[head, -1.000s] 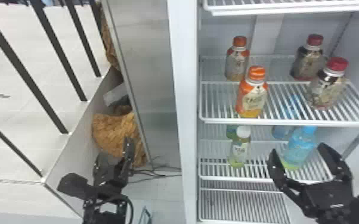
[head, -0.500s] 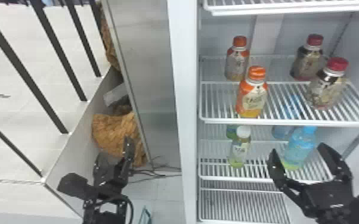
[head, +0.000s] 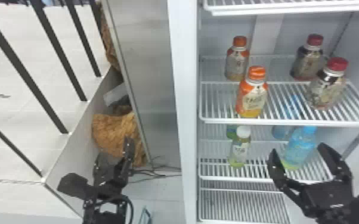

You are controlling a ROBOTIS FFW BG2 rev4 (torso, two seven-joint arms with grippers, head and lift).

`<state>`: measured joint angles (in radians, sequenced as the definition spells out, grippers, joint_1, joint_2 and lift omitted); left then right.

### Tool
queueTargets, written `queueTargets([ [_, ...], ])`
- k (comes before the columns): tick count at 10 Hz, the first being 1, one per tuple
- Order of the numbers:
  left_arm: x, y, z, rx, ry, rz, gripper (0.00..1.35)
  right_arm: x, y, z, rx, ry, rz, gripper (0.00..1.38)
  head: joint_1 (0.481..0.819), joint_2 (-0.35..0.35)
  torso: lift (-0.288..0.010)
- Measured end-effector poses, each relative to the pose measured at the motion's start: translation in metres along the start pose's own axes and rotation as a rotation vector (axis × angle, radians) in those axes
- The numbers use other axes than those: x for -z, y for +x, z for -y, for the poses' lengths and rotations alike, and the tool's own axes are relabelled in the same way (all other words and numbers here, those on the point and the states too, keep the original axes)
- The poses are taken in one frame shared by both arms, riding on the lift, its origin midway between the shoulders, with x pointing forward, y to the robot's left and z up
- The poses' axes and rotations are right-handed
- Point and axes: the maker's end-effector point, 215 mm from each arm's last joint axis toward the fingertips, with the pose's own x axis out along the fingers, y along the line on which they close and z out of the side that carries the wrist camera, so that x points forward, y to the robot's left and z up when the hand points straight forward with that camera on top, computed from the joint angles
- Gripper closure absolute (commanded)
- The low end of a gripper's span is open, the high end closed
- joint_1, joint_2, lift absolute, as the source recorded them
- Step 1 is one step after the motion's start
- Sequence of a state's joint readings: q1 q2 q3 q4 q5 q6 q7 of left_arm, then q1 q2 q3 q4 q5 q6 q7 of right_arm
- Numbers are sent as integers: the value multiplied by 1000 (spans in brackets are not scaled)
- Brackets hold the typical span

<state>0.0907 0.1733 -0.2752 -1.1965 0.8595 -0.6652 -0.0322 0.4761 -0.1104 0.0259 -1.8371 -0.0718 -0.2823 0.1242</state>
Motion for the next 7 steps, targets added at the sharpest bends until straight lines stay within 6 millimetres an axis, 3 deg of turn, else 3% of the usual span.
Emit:
queueTargets([
  [7, 0, 0, 0, 0, 0, 0, -2, 0, 0, 0, 0, 0, 0, -2, 695, 93, -40],
])
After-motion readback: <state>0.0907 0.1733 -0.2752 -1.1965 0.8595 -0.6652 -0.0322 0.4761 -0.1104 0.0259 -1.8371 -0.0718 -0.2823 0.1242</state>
